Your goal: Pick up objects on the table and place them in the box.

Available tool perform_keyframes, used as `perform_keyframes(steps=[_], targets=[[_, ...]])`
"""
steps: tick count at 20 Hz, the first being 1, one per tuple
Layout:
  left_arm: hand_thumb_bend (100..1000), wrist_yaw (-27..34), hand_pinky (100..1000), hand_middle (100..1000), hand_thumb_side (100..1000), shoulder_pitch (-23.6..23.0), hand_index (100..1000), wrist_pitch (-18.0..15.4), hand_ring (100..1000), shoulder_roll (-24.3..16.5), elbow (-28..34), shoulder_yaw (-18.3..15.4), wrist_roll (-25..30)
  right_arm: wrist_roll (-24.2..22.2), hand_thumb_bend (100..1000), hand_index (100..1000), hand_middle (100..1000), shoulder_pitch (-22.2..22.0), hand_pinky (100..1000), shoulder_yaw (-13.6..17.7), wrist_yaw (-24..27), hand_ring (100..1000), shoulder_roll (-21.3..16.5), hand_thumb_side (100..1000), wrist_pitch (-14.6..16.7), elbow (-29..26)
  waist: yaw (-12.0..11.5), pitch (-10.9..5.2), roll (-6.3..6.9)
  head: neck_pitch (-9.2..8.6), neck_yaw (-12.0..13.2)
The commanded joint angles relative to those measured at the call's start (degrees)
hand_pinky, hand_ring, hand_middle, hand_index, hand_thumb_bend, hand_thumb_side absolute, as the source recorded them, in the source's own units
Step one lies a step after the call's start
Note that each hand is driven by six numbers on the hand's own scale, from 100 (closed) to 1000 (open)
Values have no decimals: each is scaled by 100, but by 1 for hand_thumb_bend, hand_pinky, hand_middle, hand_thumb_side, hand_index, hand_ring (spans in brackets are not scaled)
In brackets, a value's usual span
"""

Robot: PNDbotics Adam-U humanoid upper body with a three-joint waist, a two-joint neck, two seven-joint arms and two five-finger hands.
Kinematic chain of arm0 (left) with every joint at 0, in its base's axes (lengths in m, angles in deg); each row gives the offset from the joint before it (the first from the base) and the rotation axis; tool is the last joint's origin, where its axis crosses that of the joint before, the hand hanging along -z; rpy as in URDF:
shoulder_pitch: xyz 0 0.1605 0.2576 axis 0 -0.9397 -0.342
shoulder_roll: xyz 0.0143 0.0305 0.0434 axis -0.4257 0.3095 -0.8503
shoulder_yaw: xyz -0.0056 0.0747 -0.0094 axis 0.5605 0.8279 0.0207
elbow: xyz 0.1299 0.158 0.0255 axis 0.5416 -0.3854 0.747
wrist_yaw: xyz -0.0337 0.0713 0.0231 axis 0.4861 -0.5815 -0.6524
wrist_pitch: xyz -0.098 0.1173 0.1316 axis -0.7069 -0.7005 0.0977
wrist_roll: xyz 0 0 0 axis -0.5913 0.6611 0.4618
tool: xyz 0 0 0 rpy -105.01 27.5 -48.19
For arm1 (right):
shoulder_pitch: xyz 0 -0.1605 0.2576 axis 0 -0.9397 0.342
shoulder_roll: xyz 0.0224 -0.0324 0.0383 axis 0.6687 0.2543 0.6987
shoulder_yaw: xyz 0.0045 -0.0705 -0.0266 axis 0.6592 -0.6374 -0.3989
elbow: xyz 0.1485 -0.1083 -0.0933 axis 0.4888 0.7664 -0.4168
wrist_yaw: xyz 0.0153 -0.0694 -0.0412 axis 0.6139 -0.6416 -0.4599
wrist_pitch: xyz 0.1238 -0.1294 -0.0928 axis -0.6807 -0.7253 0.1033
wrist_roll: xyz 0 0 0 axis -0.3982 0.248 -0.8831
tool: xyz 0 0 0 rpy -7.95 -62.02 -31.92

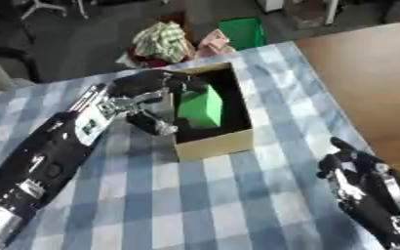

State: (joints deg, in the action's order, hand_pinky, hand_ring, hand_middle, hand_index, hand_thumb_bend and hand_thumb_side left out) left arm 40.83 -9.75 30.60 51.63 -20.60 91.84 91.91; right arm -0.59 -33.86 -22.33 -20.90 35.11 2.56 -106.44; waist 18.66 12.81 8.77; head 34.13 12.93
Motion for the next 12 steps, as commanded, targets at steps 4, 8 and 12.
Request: perform_keyframes(steps=[4,8,12], targets=[[100,155,828,926,603,88,964,-25,866,-99,59,-13,24,1,100,562,499,57,611,12,40,1000,-48,451,27,-126,-15,-96,-56,-69,4],[100,293,837,939,666,90,974,5,872,-133,124,6,150,3,100,563,500,54,611,14,52,1000,-49,449,35,-126,-34,-120,-68,-74,-14],[100,369,837,940,679,65,977,42,873,-153,161,13,243,1,100,563,499,43,611,14,59,1000,-47,447,37,-122,-51,-142,-81,-77,-18]])
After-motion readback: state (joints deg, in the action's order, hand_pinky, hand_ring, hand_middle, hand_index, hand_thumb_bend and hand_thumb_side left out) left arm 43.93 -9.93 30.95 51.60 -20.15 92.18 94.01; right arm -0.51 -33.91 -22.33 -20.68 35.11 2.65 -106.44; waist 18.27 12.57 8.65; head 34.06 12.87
